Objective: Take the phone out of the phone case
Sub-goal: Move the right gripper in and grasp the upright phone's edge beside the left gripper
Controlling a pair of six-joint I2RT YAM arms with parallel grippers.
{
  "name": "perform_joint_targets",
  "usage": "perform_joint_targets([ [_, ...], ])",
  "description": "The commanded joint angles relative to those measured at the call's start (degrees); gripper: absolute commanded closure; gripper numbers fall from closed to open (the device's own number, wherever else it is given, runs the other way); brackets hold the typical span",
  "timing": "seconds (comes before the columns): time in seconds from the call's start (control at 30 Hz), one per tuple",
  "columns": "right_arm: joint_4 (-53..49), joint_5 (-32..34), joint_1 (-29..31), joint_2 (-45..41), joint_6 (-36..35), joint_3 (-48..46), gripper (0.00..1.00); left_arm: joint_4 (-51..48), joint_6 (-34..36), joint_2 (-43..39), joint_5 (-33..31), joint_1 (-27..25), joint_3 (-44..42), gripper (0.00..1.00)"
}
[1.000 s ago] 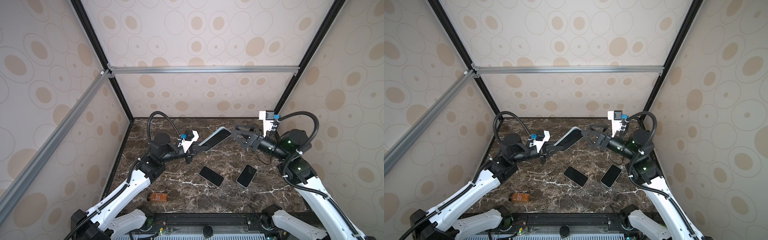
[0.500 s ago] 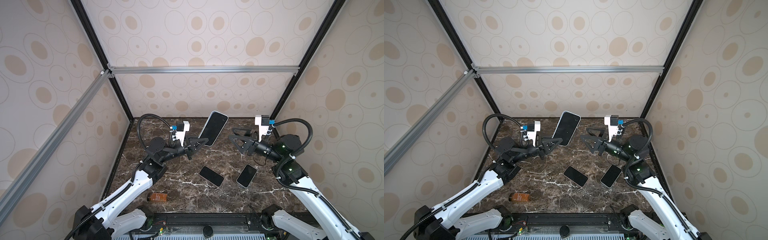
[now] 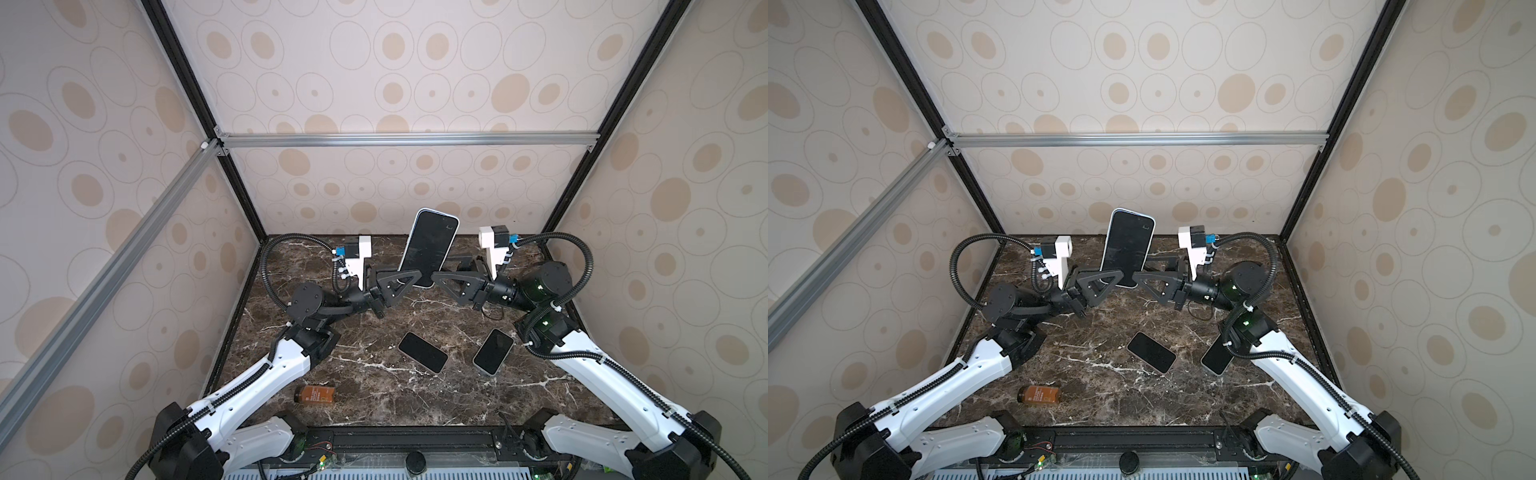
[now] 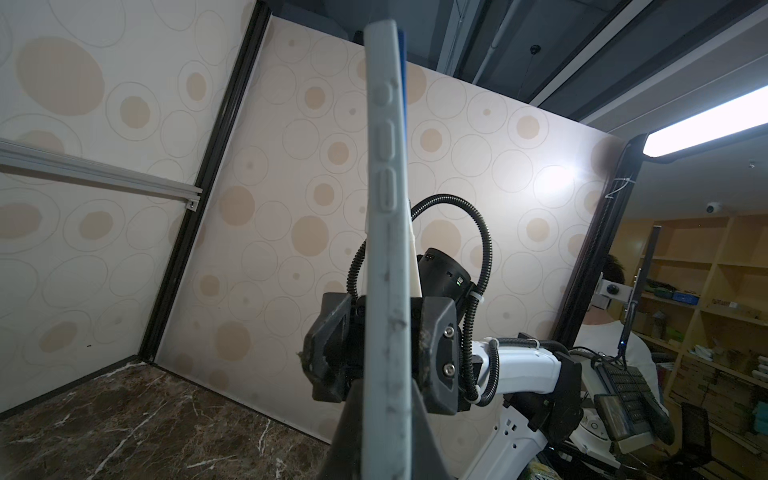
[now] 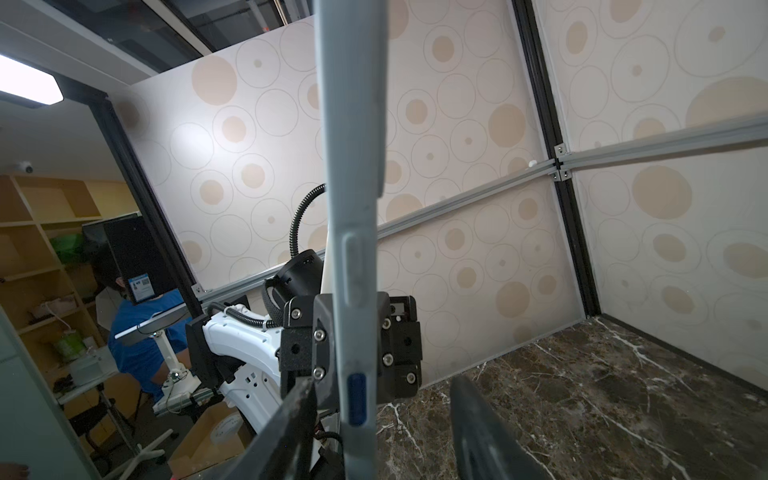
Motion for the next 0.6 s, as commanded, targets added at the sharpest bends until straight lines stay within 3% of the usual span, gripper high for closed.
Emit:
perform_joint_targets([
  [0.0, 1.94, -3.85, 0.56, 0.14, -1.39, 2.69, 0.52, 5.98, -1.74, -0.26, 0.73, -0.41, 1.56, 1.0],
  [0.3, -1.08, -6.5, 1.97, 1.34, -2.96, 5.36, 0.64, 6.81, -2.22, 0.56, 2.5, -0.85, 2.1, 1.0],
  [0.57, -2.86, -7.64, 2.72, 1.66, -4.58, 5.81, 0.67, 7.01, -2.64, 0.28, 2.51, -0.92, 2.37, 1.0],
])
